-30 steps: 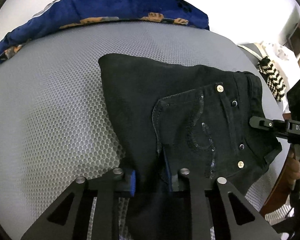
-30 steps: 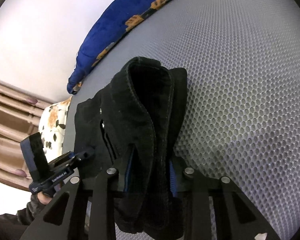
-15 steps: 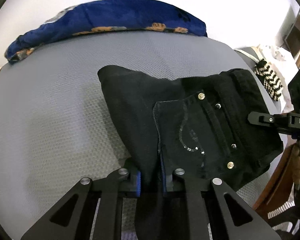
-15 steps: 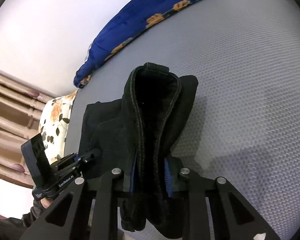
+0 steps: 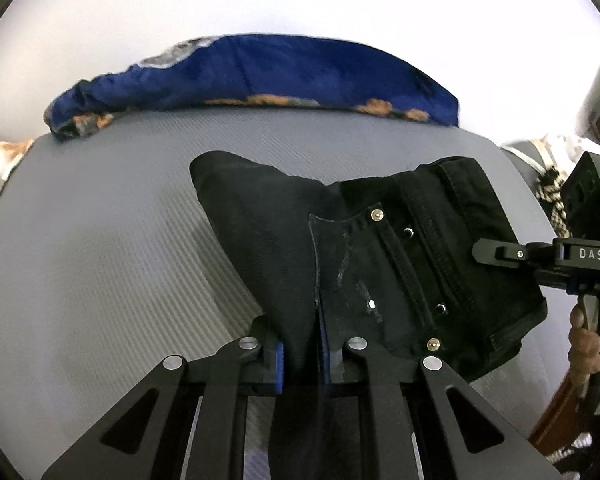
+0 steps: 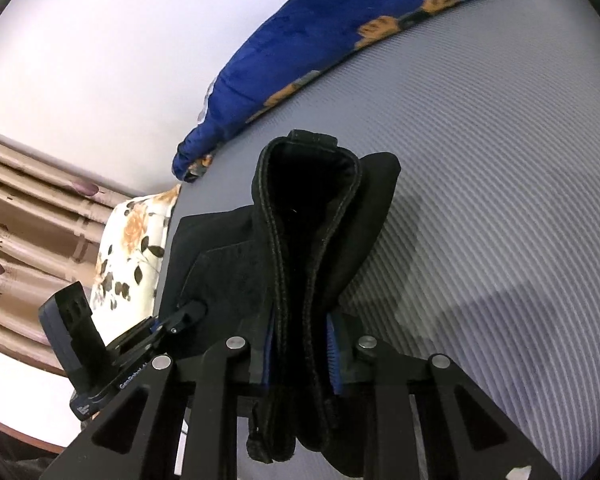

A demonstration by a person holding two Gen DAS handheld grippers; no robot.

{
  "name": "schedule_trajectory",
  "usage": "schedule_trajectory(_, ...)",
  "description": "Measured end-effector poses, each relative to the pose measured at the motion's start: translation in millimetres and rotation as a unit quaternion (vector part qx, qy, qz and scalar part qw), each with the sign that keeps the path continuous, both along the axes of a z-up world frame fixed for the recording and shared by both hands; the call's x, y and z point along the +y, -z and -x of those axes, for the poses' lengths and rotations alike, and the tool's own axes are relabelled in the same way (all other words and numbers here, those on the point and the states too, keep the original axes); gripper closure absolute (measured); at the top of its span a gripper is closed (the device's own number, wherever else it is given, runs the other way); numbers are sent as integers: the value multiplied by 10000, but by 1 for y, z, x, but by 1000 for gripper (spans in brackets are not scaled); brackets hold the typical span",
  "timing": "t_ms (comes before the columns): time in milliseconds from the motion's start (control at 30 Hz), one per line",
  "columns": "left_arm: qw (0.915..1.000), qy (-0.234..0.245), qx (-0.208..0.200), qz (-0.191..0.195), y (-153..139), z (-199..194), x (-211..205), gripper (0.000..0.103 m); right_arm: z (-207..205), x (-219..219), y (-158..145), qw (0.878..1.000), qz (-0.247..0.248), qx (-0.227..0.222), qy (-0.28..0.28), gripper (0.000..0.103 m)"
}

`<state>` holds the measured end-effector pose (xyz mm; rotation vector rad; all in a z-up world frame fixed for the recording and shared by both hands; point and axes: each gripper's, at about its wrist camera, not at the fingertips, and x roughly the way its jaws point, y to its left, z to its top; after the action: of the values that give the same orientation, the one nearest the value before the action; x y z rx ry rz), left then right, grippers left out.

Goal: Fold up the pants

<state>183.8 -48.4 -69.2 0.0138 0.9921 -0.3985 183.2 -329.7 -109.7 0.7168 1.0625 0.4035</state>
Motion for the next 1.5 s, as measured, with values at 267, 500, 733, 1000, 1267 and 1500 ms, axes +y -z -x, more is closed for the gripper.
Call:
schedule_trajectory(267,9997,-161,-157,-29,0,-73,18,90,-75,16,1,10000,-72,-26,5,83)
schedule_trajectory(500,9993,-315,-212,-55,13,-122,30,90,-117,24,5,9999,95,-85,44,83)
schedule_trajectory(733,9981,-519,43,-332,57,-129,43,63,-117,20,35,9942,998,297,255,60)
schedule_trajectory(1000,9957,-692,-106,-600,61,-118,41,49,-106,45,31,9881,1485,277,278,55)
schedule_trajectory(1267,9928,-800,-89,-889,51,-76,46,35,-68,59,23,9887,1411,333,394,47)
schedule_trajectory(1500,9896,-950,-380,-1012,21,-18,51,29,-24,68,-3,9822,1832,46,422,46)
